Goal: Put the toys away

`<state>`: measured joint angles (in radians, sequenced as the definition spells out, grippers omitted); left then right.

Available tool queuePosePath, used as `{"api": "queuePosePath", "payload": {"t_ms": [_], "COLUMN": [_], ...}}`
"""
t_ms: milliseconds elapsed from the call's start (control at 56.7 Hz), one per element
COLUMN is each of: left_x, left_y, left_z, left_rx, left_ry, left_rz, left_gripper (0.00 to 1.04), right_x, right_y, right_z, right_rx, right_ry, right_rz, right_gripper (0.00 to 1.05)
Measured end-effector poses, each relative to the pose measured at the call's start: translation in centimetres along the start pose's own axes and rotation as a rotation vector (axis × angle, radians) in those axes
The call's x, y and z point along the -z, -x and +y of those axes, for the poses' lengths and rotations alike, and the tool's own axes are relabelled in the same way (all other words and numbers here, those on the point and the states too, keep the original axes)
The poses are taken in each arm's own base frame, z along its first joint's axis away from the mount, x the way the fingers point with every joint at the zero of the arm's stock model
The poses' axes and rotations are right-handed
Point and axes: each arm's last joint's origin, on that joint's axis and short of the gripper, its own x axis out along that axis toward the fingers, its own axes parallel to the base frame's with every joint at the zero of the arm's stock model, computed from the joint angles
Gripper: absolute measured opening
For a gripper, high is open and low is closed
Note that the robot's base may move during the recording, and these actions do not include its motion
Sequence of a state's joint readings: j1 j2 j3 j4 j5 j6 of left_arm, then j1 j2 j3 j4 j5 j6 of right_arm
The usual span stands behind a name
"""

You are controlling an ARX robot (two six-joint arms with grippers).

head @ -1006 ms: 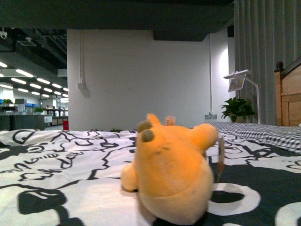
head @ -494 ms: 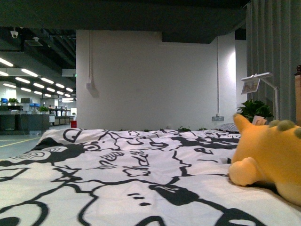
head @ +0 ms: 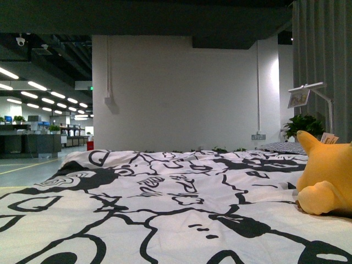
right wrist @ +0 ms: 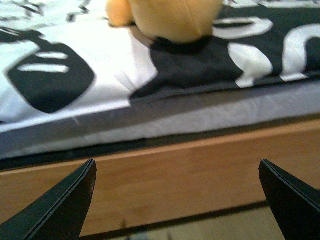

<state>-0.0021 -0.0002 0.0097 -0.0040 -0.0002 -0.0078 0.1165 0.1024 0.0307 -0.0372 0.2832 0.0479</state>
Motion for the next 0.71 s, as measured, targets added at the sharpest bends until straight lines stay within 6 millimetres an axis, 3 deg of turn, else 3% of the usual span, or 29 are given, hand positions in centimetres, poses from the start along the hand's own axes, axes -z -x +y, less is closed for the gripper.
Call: {"api": "queuePosePath", "payload": {"t_ms": [124,406,706], "left_x": [0.0,0.0,0.0], "left_y": [0.0,0.0,0.0], "left_z": [0.0,0.0,0.0], "left_rx": [0.0,0.0,0.0], "left_ry": [0.0,0.0,0.0], "left_rz": [0.0,0.0,0.0], "left_gripper": [0.98,0.98,0.98], "right_x": [-0.9,-4.9,-9.6], "right_y": [-0.4,-2.0,-6.2], "right_z": [0.9,2.9,7.1], "right_rx": [-0.013,-0.069,-0.074], "right_ry": [-0.006,-0.026,0.058], "right_rz": [-0.027,-0.141,-0.324], "right_gripper": [0.98,0.98,0.98]}}
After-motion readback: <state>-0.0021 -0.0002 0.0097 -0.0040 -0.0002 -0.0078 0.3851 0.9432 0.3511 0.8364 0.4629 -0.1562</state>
